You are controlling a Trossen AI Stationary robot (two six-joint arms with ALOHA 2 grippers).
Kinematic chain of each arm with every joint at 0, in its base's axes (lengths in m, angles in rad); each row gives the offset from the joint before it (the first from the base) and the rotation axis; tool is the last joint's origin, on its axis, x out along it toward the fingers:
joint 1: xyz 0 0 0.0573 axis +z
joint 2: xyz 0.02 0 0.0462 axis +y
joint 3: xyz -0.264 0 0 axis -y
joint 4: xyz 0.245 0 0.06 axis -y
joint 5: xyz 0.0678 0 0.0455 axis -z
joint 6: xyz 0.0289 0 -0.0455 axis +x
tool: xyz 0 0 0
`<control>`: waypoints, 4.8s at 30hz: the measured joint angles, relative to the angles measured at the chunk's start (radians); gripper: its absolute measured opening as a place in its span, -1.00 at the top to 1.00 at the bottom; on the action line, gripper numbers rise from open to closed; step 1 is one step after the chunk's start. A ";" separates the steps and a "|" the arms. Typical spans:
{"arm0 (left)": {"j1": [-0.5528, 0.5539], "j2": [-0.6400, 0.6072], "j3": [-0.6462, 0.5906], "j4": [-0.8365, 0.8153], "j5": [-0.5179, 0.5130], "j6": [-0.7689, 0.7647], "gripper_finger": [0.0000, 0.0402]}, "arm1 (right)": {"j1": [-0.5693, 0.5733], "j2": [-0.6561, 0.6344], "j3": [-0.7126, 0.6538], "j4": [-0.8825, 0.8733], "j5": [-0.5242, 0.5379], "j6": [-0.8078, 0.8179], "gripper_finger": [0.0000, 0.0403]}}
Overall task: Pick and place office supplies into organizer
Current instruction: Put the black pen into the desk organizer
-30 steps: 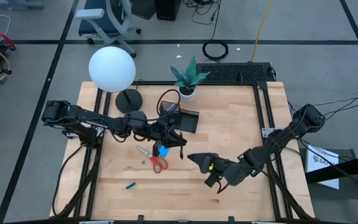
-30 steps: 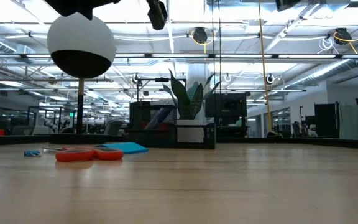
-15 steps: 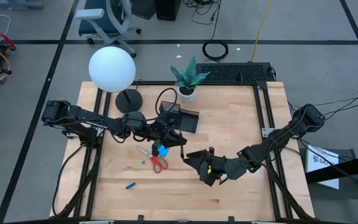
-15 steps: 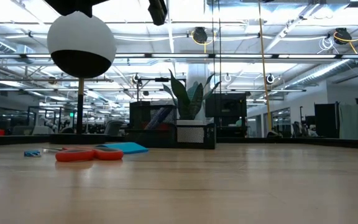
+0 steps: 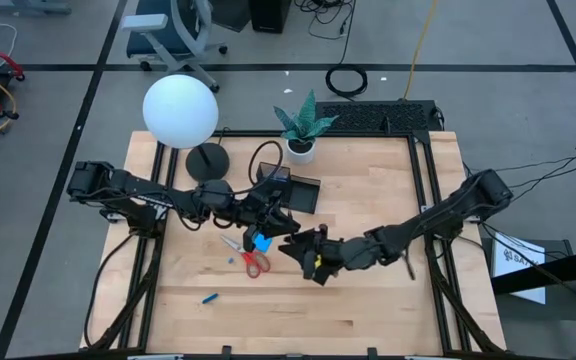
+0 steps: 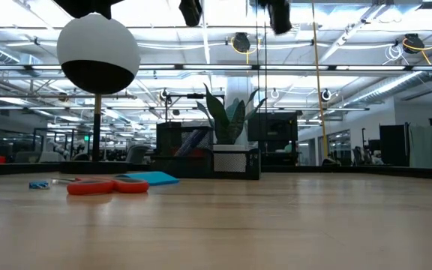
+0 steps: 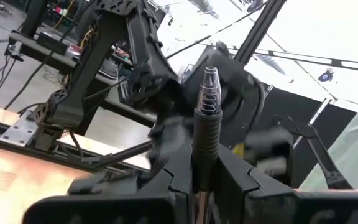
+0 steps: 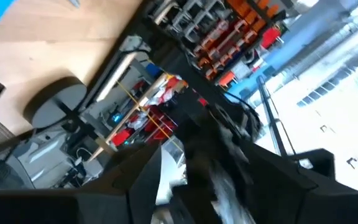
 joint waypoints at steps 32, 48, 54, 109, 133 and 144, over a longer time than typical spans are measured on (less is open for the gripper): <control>0.003 -0.001 0.002 -0.029 -0.018 0.084 0.77 | 0.074 0.097 -0.001 0.199 0.206 0.220 0.99; 0.009 0.000 0.002 -0.039 -0.023 0.084 0.79 | 0.097 0.097 -0.002 0.191 0.322 0.199 0.99; 0.008 -0.001 0.002 -0.041 -0.014 0.103 0.79 | 0.132 0.097 -0.002 0.264 0.415 0.111 1.00; -0.074 0.001 -0.001 -0.233 0.201 -0.060 0.79 | 0.268 0.096 0.000 0.017 0.309 0.312 -0.10; -0.097 0.000 0.000 -0.268 0.158 -0.032 0.79 | 0.165 0.101 0.000 0.085 0.102 0.264 0.39; -0.074 0.000 0.000 -0.269 0.164 -0.040 0.79 | 0.166 0.101 0.000 0.079 0.103 0.276 0.86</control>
